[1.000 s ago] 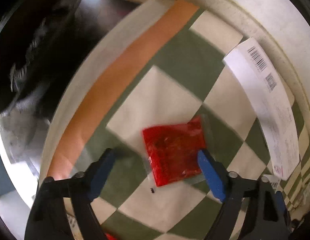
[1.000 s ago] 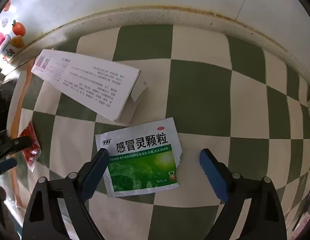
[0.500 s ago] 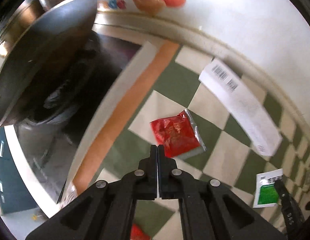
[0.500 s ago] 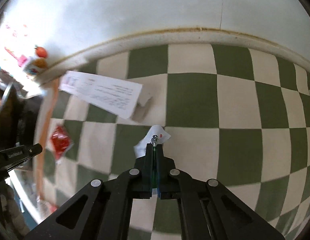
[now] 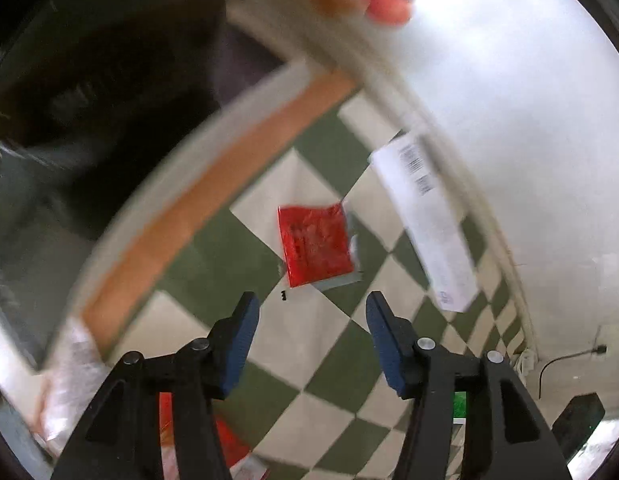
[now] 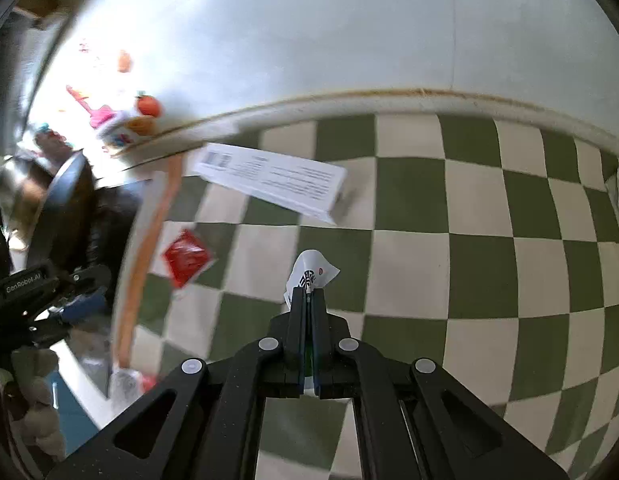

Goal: Collect trash
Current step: 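Grasp the red packet with the left tool while the right tool grasps the white paper scrap, then carry red packet and paper scrap to the bin and open both tools over it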

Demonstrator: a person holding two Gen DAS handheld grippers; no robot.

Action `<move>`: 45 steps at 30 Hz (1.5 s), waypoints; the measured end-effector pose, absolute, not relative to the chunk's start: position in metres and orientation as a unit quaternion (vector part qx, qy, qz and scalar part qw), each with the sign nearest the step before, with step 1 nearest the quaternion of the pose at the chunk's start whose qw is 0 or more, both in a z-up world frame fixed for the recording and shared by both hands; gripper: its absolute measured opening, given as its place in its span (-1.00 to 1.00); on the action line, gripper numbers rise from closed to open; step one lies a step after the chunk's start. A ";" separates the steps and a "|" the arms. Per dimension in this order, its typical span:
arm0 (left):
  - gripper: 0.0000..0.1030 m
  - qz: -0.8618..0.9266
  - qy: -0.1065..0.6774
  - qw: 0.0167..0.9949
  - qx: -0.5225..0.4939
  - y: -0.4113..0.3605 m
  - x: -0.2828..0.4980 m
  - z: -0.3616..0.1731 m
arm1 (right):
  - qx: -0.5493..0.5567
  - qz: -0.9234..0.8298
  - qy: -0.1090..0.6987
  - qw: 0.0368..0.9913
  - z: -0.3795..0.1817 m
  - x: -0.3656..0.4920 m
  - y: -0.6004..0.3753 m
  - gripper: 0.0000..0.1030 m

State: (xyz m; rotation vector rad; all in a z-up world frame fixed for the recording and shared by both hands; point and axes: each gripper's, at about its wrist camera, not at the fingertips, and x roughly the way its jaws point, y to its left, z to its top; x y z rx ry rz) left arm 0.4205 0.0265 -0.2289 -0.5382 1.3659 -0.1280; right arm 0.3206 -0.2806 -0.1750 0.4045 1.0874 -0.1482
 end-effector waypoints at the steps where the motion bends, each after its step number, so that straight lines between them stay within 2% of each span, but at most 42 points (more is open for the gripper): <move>1: 0.02 -0.051 0.639 0.727 -0.246 0.022 0.428 -0.245 | 0.196 -0.081 0.517 0.829 -0.186 0.327 -0.288 -0.96; 2: 0.02 -0.048 0.650 0.716 -0.247 0.018 0.433 -0.259 | 0.198 -0.087 0.518 0.828 -0.192 0.332 -0.293 -0.96; 6: 0.31 -0.040 0.637 0.738 -0.220 -0.004 0.449 -0.261 | 0.212 -0.111 0.518 0.821 -0.209 0.342 -0.315 -0.96; 10: 0.33 -0.018 0.634 0.760 -0.145 -0.037 0.465 -0.265 | 0.231 -0.131 0.521 0.811 -0.222 0.346 -0.334 -0.96; 11: 0.17 -0.008 0.633 0.765 -0.116 -0.046 0.467 -0.267 | 0.233 -0.135 0.523 0.809 -0.225 0.347 -0.338 -0.96; 12: -0.43 0.006 0.630 0.773 -0.078 -0.056 0.468 -0.268 | 0.234 -0.137 0.524 0.807 -0.226 0.347 -0.340 -0.96; 13: -0.76 0.008 0.622 0.781 -0.050 -0.063 0.468 -0.268 | 0.234 -0.139 0.525 0.807 -0.227 0.347 -0.342 -0.96; 14: -0.92 0.004 0.624 0.779 -0.051 -0.066 0.468 -0.270 | 0.232 -0.140 0.525 0.807 -0.227 0.347 -0.344 -0.96; 15: -0.95 0.006 0.624 0.780 -0.047 -0.068 0.468 -0.271 | 0.230 -0.141 0.525 0.807 -0.227 0.347 -0.345 -0.96; 19: -0.99 0.009 0.606 0.795 -0.039 -0.070 0.457 -0.261 | 0.223 -0.139 0.521 0.812 -0.220 0.345 -0.347 -0.96; 29: -0.99 -0.010 0.541 0.841 -0.021 -0.051 0.400 -0.191 | 0.216 -0.092 0.506 0.830 -0.179 0.330 -0.326 -0.96; 37: -0.99 0.000 0.517 0.854 -0.056 0.035 0.336 -0.129 | 0.195 -0.002 0.502 0.843 -0.139 0.305 -0.251 -0.96; 45: -1.00 0.070 0.501 0.857 -0.100 0.164 0.220 -0.099 | 0.157 0.133 0.519 0.830 -0.123 0.265 -0.098 -0.96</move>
